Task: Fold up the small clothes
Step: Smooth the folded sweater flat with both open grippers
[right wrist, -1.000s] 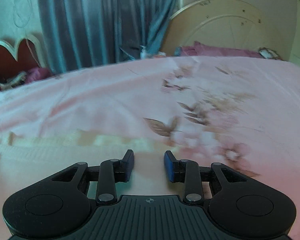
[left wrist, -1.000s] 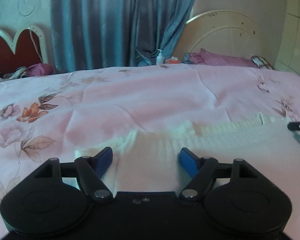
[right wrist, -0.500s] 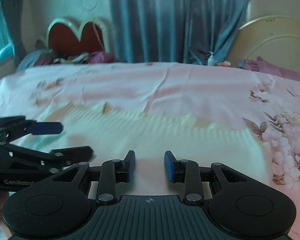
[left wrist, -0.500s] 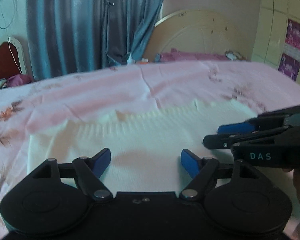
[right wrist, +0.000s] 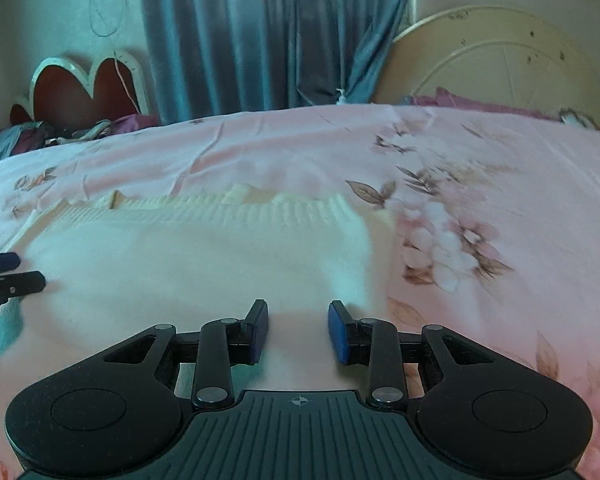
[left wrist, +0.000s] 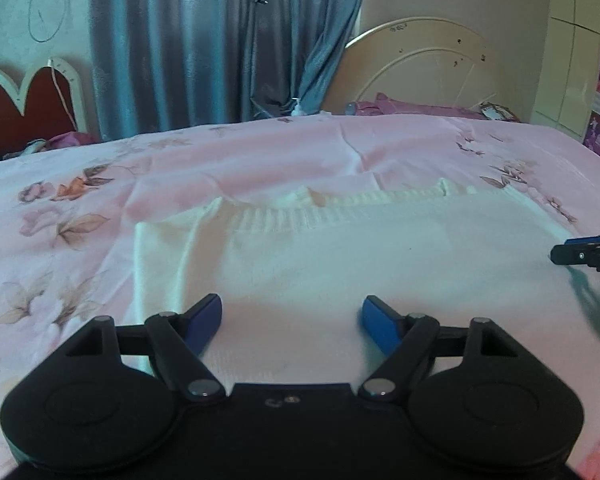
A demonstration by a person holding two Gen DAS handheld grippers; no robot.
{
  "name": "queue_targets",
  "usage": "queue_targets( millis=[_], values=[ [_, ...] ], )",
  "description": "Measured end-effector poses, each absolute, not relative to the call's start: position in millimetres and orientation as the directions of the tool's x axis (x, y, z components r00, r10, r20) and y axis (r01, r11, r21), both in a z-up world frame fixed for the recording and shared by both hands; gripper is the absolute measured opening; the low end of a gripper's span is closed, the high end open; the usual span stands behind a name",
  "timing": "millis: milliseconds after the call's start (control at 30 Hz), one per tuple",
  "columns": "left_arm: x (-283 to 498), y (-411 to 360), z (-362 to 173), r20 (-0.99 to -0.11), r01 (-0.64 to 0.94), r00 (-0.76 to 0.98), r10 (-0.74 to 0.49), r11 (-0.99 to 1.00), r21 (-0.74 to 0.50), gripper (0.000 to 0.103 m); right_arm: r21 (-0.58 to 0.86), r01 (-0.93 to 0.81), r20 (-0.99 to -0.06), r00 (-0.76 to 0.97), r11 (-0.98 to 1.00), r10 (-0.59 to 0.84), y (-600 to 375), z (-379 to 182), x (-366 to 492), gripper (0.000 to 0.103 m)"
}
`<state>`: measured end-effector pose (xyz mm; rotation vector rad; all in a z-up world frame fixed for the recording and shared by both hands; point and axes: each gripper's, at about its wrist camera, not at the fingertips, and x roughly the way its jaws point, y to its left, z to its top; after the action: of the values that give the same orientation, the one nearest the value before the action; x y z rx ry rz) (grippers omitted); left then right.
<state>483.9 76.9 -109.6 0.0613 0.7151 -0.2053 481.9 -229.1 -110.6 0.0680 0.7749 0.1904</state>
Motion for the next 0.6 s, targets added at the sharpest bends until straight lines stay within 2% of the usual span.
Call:
queue_targets(
  millis=[133, 233, 333, 400, 533, 600],
  values=[
    [470.0, 56.2, -99.2, -0.631, 0.245, 0.746, -0.214, 0.969, -0.038, 0.077, 0.122, -0.259, -0.65, 0.709, 0.958, 0.274, -194.3, -95.3, 467.6, 0.032],
    [471.3, 34.7, -104.9, -0.659, 0.277, 0.714, -0.236, 0.96, -0.043, 0.078, 0.133, -0.313, -0.671, 0.67, 0.94, 0.318, -164.5, -100.6, 467.1, 0.032],
    [469.1, 20.6, -117.2, -0.686, 0.29, 0.695, -0.216, 0.957, -0.008, 0.083, 0.048, -0.332, -0.702, 0.66, 0.942, 0.269, -144.1, -109.1, 462.2, 0.032],
    [464.2, 17.1, -117.8, -0.686, 0.296, 0.7, -0.197, 0.955, 0.029, 0.083, 0.045, -0.327, -0.712, 0.652, 0.944, 0.26, -145.6, -107.5, 460.3, 0.032],
    [456.2, 20.7, -109.9, -0.674, 0.276, 0.707, -0.215, 0.961, -0.017, 0.083, 0.077, -0.327, -0.712, 0.644, 0.942, 0.282, -150.4, -101.1, 451.0, 0.032],
    [452.9, 15.7, -112.3, -0.686, 0.272, 0.702, -0.193, 0.962, 0.008, 0.082, 0.048, -0.338, -0.736, 0.624, 0.94, 0.262, -143.4, -104.8, 449.2, 0.032]
  ],
)
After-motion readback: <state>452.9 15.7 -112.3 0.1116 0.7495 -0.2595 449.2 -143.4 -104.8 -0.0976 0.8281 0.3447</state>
